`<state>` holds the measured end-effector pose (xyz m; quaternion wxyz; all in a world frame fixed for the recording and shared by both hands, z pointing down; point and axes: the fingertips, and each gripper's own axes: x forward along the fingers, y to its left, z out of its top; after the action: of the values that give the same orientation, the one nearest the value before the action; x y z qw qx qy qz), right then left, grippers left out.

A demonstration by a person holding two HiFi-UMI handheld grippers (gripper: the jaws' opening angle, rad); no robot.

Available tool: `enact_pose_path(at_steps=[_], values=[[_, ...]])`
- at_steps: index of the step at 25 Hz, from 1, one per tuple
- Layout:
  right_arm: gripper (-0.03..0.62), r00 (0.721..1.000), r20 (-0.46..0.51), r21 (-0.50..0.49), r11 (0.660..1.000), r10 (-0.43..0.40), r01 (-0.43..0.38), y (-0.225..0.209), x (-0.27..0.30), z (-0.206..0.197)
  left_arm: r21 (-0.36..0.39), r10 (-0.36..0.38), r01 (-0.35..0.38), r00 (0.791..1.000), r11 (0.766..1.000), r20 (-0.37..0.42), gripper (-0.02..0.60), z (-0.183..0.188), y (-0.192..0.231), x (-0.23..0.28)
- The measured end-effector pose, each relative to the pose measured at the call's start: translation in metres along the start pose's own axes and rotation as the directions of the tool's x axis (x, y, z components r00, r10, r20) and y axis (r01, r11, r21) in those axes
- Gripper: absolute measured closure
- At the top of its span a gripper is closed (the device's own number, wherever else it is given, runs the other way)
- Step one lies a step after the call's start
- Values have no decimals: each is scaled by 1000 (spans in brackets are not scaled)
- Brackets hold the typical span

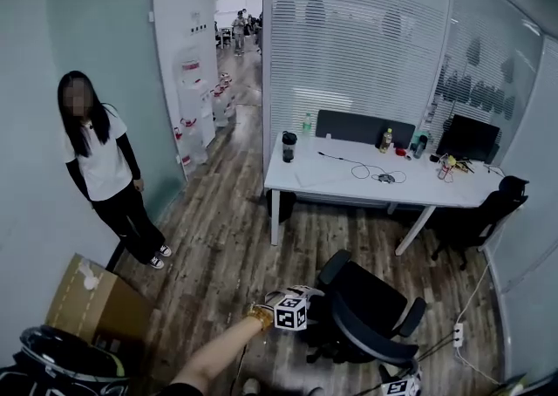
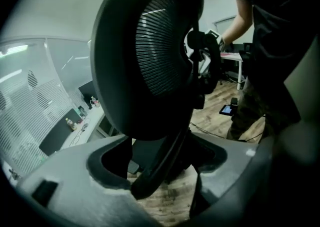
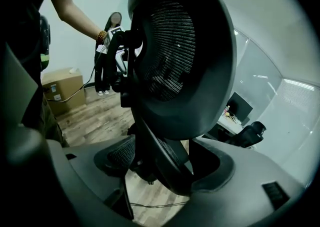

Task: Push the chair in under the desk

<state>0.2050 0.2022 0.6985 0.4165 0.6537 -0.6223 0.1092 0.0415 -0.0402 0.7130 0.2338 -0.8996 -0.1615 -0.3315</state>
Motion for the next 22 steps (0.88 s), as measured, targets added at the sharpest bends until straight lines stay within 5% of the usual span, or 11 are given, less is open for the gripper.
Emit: enact_pose_path(at_steps=[11,22], values=[[289,1000,-2,-8,1000,-4,4,-4,7,3,146,-24,44,990,988,-139,321,-11,-18,10],[292,998,-33,-25,999,47,-48,-20,7,-15,66,55,-45,988,997,-147,347,8,-43,17]])
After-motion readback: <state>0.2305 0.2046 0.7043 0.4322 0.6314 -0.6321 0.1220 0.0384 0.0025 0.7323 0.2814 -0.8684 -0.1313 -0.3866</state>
